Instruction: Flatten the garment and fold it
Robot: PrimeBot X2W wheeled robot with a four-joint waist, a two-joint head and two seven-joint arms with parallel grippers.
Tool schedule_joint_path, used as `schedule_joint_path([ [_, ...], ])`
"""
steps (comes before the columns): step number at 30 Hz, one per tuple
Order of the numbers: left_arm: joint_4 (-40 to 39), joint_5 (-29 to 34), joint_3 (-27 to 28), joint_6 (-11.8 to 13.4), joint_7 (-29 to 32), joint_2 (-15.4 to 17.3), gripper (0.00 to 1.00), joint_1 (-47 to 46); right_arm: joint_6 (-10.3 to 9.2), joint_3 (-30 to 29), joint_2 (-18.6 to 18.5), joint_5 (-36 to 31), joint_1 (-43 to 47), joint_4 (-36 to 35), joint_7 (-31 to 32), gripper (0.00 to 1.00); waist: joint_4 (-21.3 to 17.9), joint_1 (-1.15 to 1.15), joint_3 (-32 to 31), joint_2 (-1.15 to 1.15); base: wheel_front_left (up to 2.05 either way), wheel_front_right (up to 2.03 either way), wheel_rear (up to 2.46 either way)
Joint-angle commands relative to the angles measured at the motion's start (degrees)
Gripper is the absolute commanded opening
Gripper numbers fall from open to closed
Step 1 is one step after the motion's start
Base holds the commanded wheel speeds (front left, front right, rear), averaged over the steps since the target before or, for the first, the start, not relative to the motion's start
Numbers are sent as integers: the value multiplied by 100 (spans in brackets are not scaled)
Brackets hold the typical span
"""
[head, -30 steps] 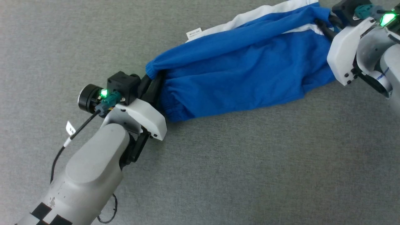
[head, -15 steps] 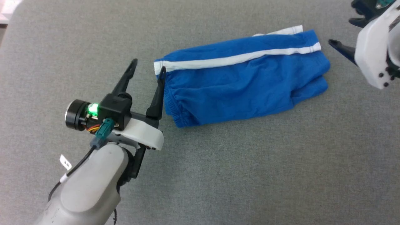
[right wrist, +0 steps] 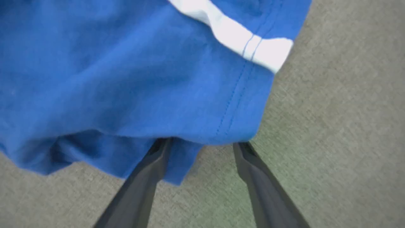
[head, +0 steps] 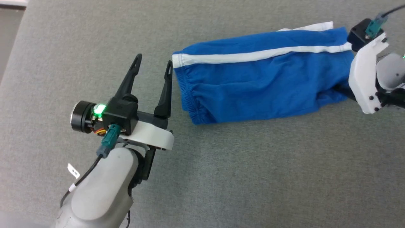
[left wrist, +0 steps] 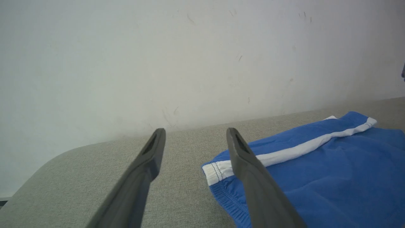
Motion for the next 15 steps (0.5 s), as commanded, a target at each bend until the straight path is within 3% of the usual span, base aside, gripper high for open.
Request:
schedule_joint_path([
  [1,39,54,70,-57,-26,-33,100,50,-12,35,80,48,149,58,-46,100,84,0,77,0,0,0,0],
  [3,142,100,126,-159,-26,-46,100,31,-12,112,157,67,301,131,-98,100,86,0,49,0,0,0,0],
  [4,192,120,152,-216,-27,-37,100,6,-12,146,186,79,358,151,-120,61,74,0,13,0,0,0,0],
  [5,244,123,171,-286,-27,-18,100,-24,-12,169,200,63,381,151,-193,0,62,0,-22,0,0,0,0],
  [10,526,109,141,-759,244,291,100,-491,-12,155,201,95,365,261,-696,0,-12,0,-329,0,0,0,0],
  [15,664,-164,-64,-1425,1485,584,100,-1095,-12,149,204,184,329,250,-1112,0,-118,0,-589,0,0,0,0],
])
